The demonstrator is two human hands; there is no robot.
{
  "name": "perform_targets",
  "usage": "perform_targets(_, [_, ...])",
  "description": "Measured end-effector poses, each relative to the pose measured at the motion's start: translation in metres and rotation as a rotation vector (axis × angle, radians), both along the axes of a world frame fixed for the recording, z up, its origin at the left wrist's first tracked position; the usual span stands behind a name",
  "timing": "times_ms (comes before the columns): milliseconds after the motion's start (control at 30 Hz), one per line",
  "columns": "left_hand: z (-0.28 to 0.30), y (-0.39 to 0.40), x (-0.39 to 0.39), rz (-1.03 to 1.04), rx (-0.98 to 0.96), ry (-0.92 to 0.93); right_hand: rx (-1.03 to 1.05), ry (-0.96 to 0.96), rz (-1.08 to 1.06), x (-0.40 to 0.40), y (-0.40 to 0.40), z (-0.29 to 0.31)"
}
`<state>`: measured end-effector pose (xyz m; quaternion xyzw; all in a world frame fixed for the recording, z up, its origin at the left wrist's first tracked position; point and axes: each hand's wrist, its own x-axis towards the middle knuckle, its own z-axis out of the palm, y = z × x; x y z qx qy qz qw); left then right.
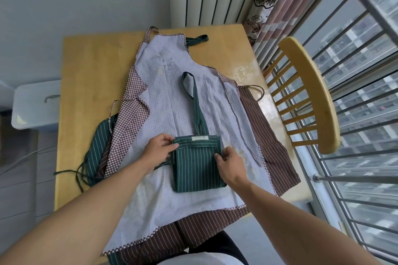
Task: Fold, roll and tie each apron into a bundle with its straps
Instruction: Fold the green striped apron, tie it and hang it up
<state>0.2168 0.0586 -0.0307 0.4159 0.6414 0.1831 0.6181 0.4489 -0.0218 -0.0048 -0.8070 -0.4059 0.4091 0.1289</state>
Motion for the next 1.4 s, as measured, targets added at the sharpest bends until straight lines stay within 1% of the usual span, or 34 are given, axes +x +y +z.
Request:
perform_targets(167, [-0.006,0.010,0.006,-0.023,0.003,0.024,-0.007,-0.043,0.026,0.003,0.007,-0.003])
perform_targets(300, [-0.014,0.012,0.008,-0.010,-0.008,0.086,-0.123,-0.005,-0.007,0.008,0.013,-0.007])
perform_targets(333, [-0.016,0.013,0.009,-0.002,0.000,0.098,-0.142,-0.038,0.010,0.009,0.014,-0.005])
perform_targets(367, [-0.017,0.013,0.010,0.003,0.015,0.120,-0.127,-0.126,0.061,0.009,0.015,-0.002])
perform_targets(400, [-0.018,0.014,0.012,0.000,0.038,0.149,-0.054,-0.268,0.170,0.011,0.015,0.000])
perform_targets(433, [-0.018,0.015,0.014,-0.015,0.066,0.188,0.055,-0.401,0.343,0.010,0.014,0.001])
perform_targets(467, [-0.018,0.015,0.016,-0.035,0.099,0.229,0.170,-0.472,0.570,0.008,0.012,0.004])
perform_targets(500, [-0.016,0.014,0.019,-0.048,0.141,0.270,0.264,-0.475,0.806,0.005,0.008,0.004])
perform_targets(533, [-0.013,0.014,0.020,-0.046,0.204,0.317,0.304,-0.457,1.008,0.002,0.004,0.000])
perform_targets(567, [-0.010,0.012,0.021,-0.030,0.294,0.374,0.297,-0.452,1.151,0.000,0.000,-0.004])
perform_targets(600, [-0.006,0.010,0.020,-0.013,0.416,0.423,0.243,-0.454,1.229,-0.002,-0.004,-0.010])
perform_targets(633, [-0.003,0.007,0.019,-0.031,0.557,0.449,0.174,-0.447,1.256,-0.002,-0.007,-0.016])
perform_targets(667, [0.002,0.003,0.018,-0.116,0.680,0.439,0.115,-0.430,1.253,0.000,-0.009,-0.019])
perform_targets(700, [0.008,-0.003,0.015,-0.268,0.742,0.406,0.085,-0.413,1.242,0.000,-0.010,-0.021])
perform_targets(733, [0.012,-0.010,0.013,-0.462,0.738,0.379,0.079,-0.403,1.231,0.001,-0.011,-0.021])
perform_targets(800, [0.015,-0.025,0.007,-0.853,0.619,0.424,0.061,-0.426,1.249,0.003,-0.012,-0.020])
perform_targets(833, [0.011,-0.032,0.002,-0.993,0.552,0.466,0.043,-0.445,1.269,0.003,-0.013,-0.020])
perform_targets(867, [0.006,-0.039,-0.003,-1.087,0.514,0.498,0.030,-0.462,1.287,0.004,-0.014,-0.020])
perform_targets(900, [0.000,-0.044,-0.008,-1.138,0.498,0.514,0.026,-0.471,1.299,0.004,-0.016,-0.021])
perform_targets(967, [-0.005,-0.050,-0.015,-1.145,0.507,0.511,0.054,-0.414,1.257,0.007,-0.015,-0.020])
perform_targets(1000, [-0.005,-0.050,-0.017,-1.136,0.502,0.501,0.073,-0.333,1.183,0.010,-0.013,-0.020])
perform_targets(1100, [0.000,-0.046,-0.016,-1.042,0.440,0.416,0.099,-0.095,0.800,0.019,-0.006,-0.011])
perform_targets(1167, [0.004,-0.039,-0.012,-0.925,0.323,0.367,0.069,0.016,0.563,0.019,0.003,-0.001])
perform_targets(1200, [0.007,-0.033,-0.010,-0.842,0.261,0.349,0.066,0.036,0.490,0.018,0.011,0.003])
perform_targets(1267, [0.012,-0.023,-0.002,-0.648,0.170,0.270,0.049,0.113,0.382,0.018,0.025,0.009])
perform_targets(1333, [0.014,-0.013,0.008,-0.496,0.128,0.229,-0.004,0.262,0.279,0.023,0.036,0.009])
perform_targets(1367, [0.013,-0.009,0.011,-0.451,0.111,0.235,-0.035,0.288,0.261,0.027,0.040,0.007])
perform_targets(1400, [0.011,-0.006,0.013,-0.411,0.087,0.237,-0.061,0.275,0.262,0.031,0.043,0.004])
